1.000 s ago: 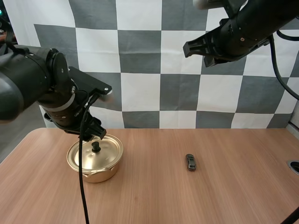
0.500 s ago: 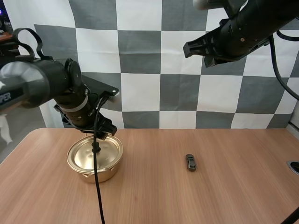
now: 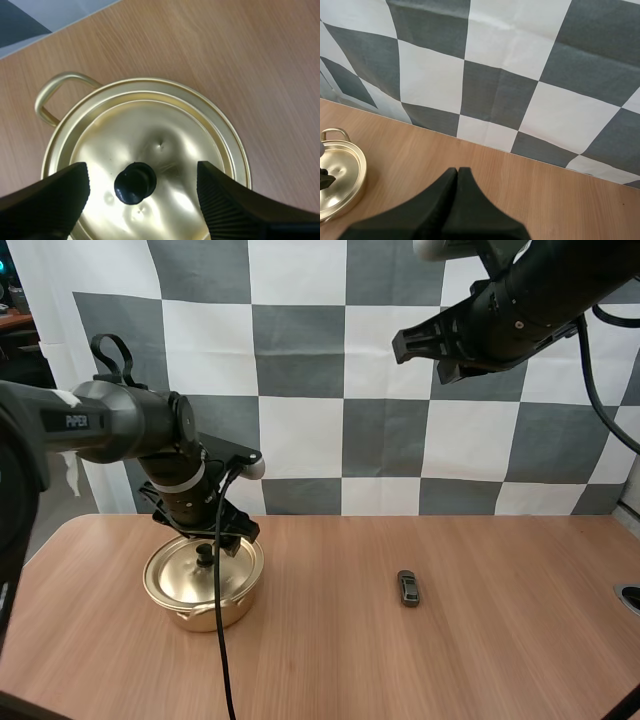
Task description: Open the pot, put the car inside, and close it
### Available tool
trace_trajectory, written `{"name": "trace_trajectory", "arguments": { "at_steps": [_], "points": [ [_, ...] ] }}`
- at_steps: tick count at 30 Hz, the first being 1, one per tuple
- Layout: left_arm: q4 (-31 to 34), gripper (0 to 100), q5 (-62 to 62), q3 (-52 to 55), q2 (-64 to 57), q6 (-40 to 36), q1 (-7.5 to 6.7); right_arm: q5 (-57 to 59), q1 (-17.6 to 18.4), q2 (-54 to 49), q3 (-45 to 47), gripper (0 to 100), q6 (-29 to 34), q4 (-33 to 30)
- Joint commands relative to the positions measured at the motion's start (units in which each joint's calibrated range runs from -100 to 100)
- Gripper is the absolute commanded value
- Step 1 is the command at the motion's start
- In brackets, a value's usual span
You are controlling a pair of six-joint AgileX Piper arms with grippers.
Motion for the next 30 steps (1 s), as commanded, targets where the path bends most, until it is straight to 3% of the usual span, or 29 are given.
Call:
{"name": "trace_trajectory", "arguments": {
  "at_steps": [1, 10, 17, 30],
  "points": [
    [0.0, 100, 0.0, 0.05, 0.68, -0.16, -0.03, 0.0, 0.01, 0.0, 0.0, 0, 0.01, -0.14],
    [0.97, 100, 2.38, 0.05, 1.35, -1.47, -0.03, 0.0, 0.01, 0.0, 0.0, 0, 0.01, -0.14],
    [6.33, 100, 1.87, 0.05, 1.35, -4.67, -0.03, 0.0, 0.01, 0.0, 0.0, 0, 0.01, -0.14],
    [4.55, 100, -0.68, 0.05, 1.35, -4.56, -0.03, 0.0, 0.01, 0.0, 0.0, 0, 0.01, -0.14]
  ]
}}
